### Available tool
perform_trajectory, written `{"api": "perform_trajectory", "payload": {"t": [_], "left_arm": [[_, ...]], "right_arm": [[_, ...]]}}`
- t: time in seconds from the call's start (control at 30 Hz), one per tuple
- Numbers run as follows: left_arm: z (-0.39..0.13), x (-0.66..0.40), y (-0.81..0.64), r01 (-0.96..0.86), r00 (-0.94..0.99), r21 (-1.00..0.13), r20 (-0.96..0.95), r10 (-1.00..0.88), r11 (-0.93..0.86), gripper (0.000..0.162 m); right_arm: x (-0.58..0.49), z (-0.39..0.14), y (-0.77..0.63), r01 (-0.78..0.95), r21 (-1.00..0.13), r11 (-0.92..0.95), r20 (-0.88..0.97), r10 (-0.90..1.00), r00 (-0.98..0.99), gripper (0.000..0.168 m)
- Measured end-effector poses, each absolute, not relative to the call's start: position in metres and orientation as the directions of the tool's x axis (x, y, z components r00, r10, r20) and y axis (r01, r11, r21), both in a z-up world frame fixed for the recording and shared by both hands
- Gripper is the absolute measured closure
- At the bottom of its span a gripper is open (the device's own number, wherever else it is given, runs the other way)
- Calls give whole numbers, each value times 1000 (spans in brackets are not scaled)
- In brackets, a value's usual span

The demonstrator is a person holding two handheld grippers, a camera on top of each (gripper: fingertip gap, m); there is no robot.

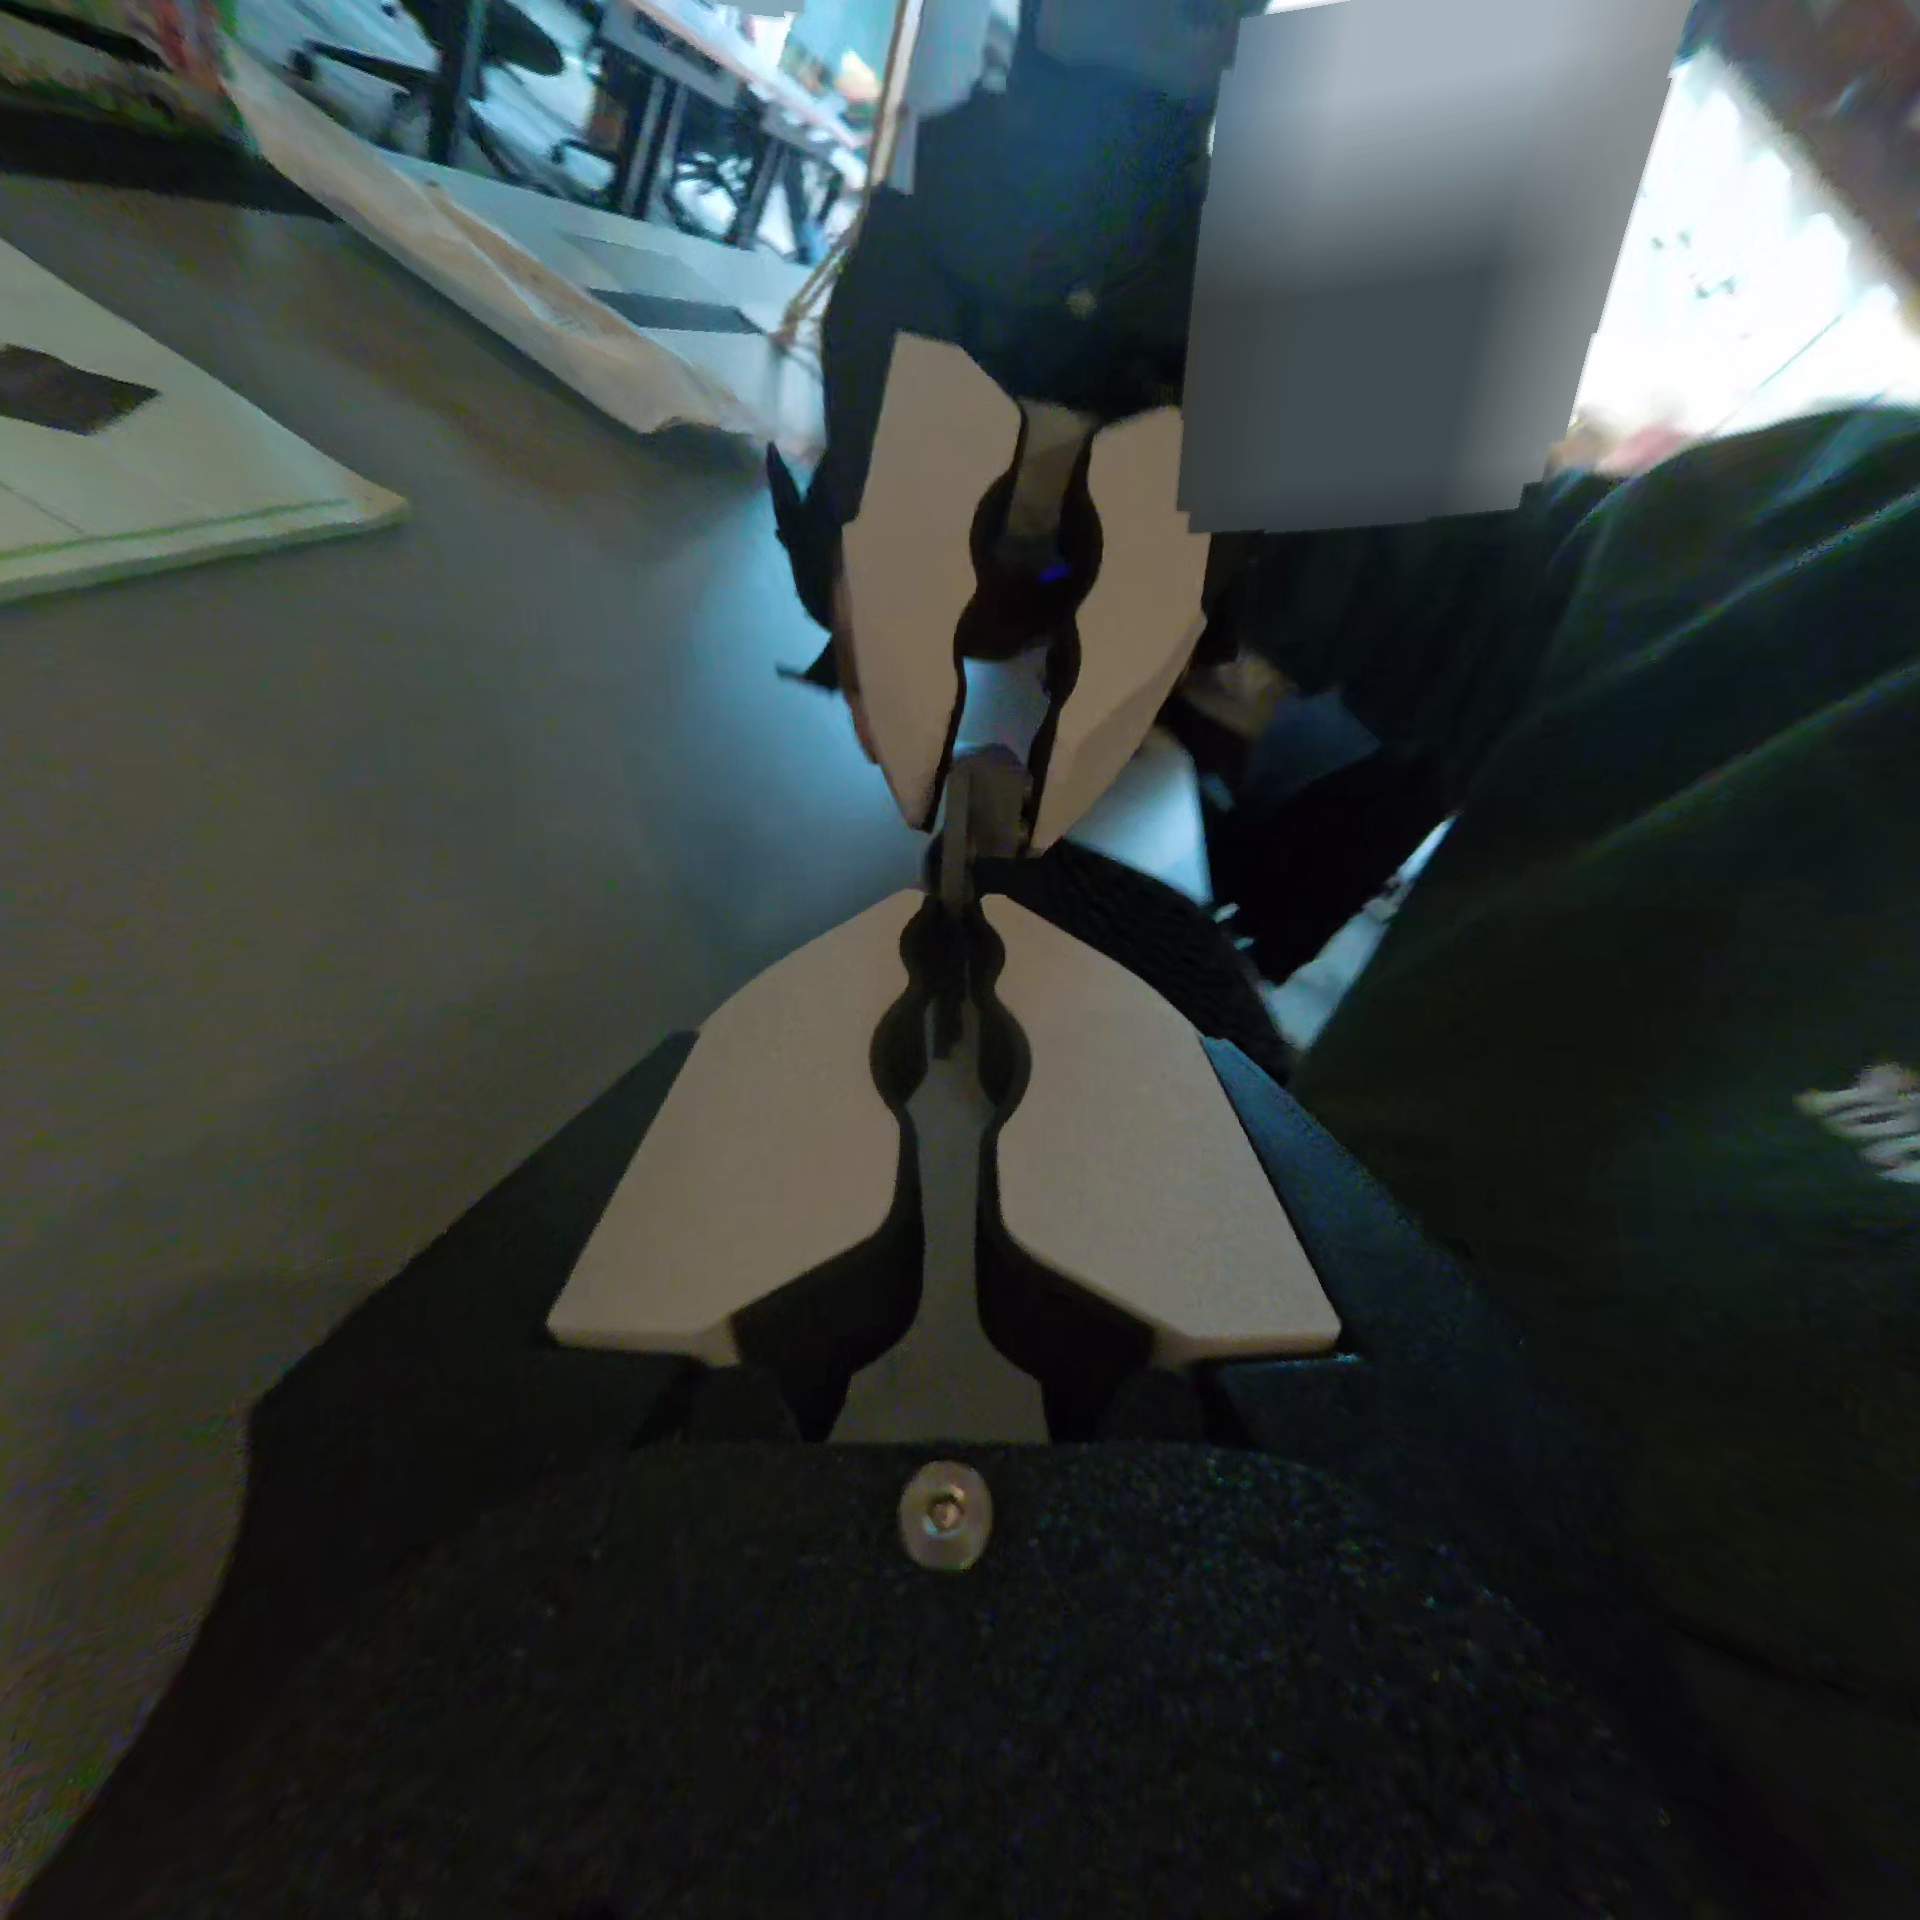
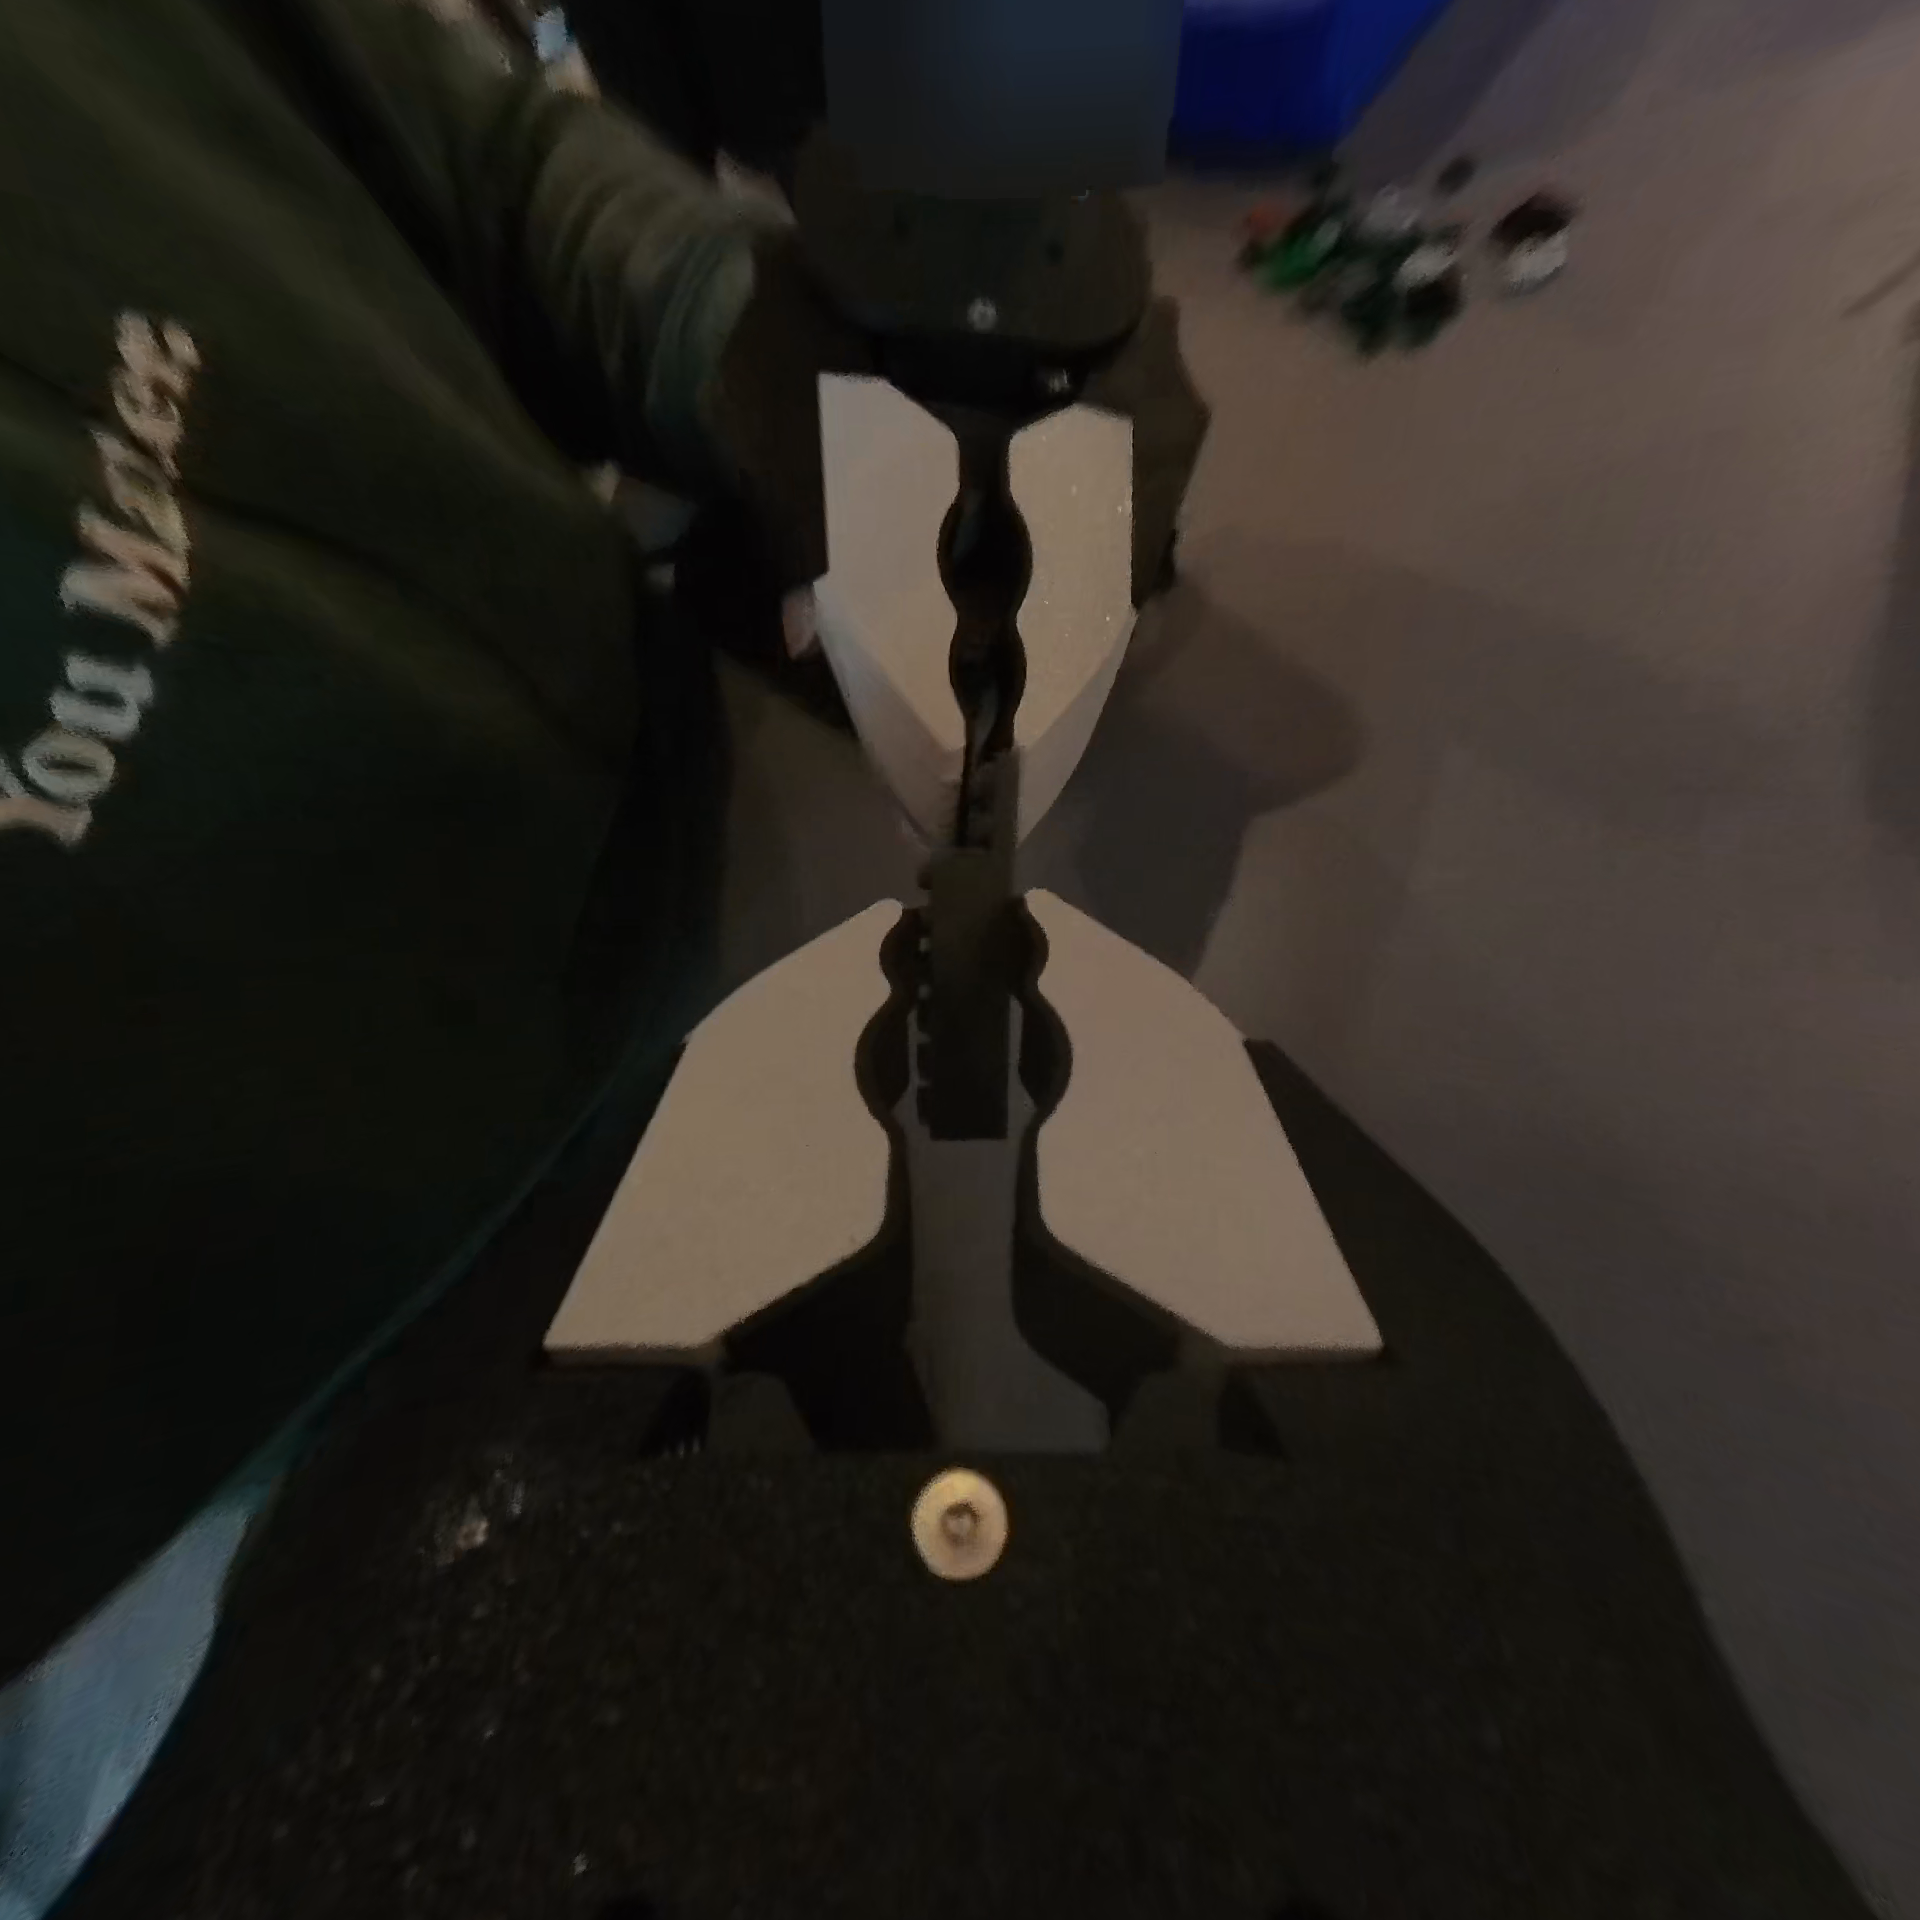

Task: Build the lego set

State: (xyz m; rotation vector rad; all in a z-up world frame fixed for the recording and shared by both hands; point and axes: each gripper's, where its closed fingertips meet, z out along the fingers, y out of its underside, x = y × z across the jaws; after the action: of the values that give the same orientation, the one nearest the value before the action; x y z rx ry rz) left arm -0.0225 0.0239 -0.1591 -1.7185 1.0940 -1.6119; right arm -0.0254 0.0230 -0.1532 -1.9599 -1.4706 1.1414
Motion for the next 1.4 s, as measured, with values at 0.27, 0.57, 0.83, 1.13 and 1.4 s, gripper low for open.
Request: {"api": "perform_trajectory", "payload": {"t": [0.27, 0.57, 0.83, 1.13, 1.4], "left_arm": [[-151, -28, 44, -128, 4, -803, 586, -810, -582, 157], [-158, -19, 50, -130, 38, -695, 709, -704, -707, 158], [-157, -15, 52, -91, 48, -631, 770, -636, -771, 158], [-155, -18, 55, -74, -36, -497, 868, -496, -865, 157], [-156, -18, 56, -90, -7, -540, 841, -542, -837, 139]], "right_arm": [[-5, -143, 52, 498, -856, -141, 78, 916, 393, 118], [-10, -164, 54, 705, -705, 83, 523, 731, 438, 105], [-13, -171, 68, 858, -492, 144, 707, 642, 298, 112], [-15, -168, 66, 822, -554, 132, 642, 696, 320, 112], [-15, -167, 60, 772, -630, 88, 488, 818, 305, 113]]}}
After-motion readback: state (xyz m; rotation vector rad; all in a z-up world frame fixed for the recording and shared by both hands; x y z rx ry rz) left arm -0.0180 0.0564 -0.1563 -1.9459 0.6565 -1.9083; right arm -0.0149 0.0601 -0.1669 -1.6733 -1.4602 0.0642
